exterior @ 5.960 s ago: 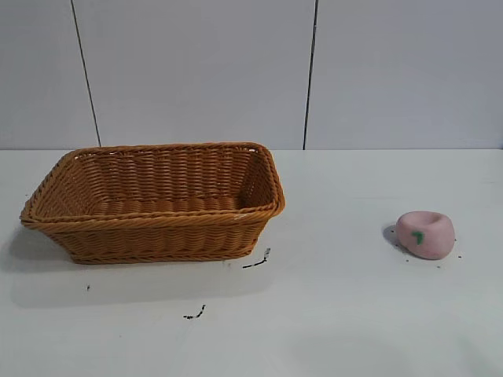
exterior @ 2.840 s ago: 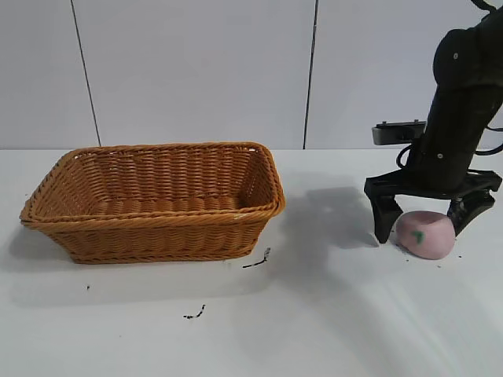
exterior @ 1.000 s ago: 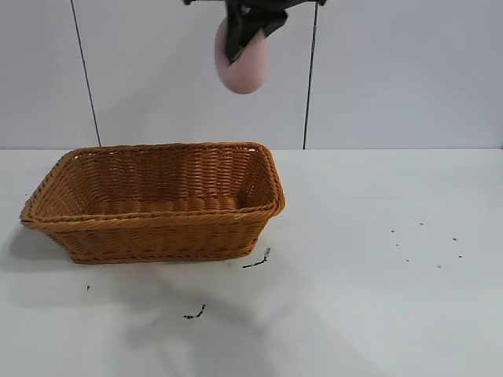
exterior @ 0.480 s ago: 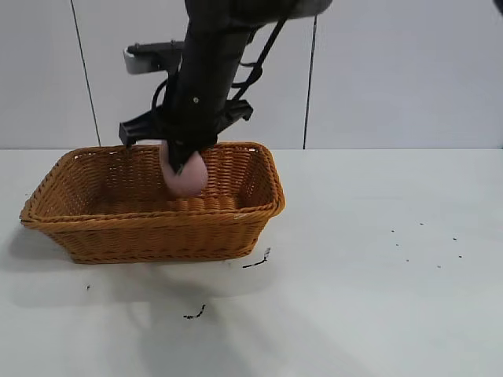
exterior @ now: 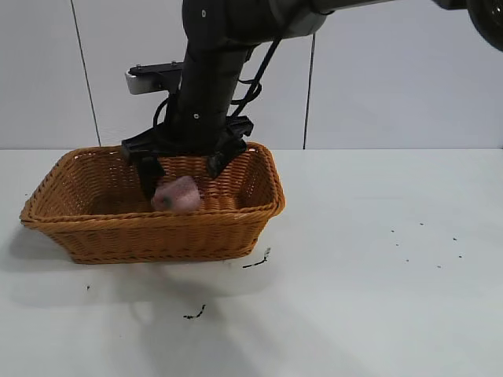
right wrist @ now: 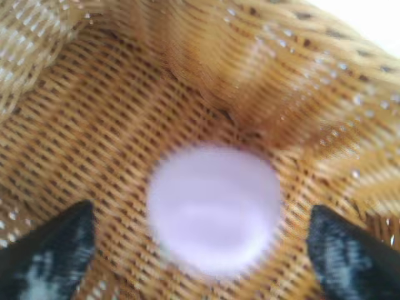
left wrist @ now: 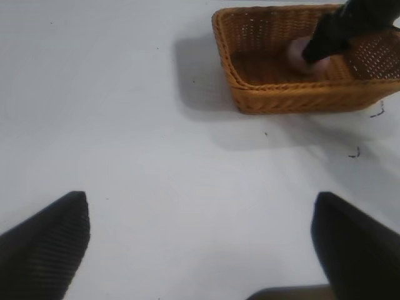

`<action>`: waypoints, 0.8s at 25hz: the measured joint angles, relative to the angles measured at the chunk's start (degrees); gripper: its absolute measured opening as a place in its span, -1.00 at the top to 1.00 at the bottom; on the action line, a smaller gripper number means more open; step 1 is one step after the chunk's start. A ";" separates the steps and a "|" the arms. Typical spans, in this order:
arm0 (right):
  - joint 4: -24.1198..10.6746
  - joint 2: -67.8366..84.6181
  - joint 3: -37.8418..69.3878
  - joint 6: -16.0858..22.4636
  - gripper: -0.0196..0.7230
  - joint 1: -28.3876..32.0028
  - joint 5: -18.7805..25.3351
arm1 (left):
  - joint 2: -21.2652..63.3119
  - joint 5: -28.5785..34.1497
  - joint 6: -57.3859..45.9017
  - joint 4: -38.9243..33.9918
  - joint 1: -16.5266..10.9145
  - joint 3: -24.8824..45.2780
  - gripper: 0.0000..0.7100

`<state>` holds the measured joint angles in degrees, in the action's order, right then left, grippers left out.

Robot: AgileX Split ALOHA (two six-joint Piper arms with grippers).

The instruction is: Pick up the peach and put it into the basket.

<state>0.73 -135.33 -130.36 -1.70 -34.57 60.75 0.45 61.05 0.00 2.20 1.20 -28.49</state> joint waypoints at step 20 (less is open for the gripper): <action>-0.17 0.64 -6.52 0.00 -0.92 32.23 8.62 | 0.00 0.00 0.00 0.00 0.00 0.00 -0.95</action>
<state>0.56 -134.69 -136.88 -1.70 -2.33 69.37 0.45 61.05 0.00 2.20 1.20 -28.49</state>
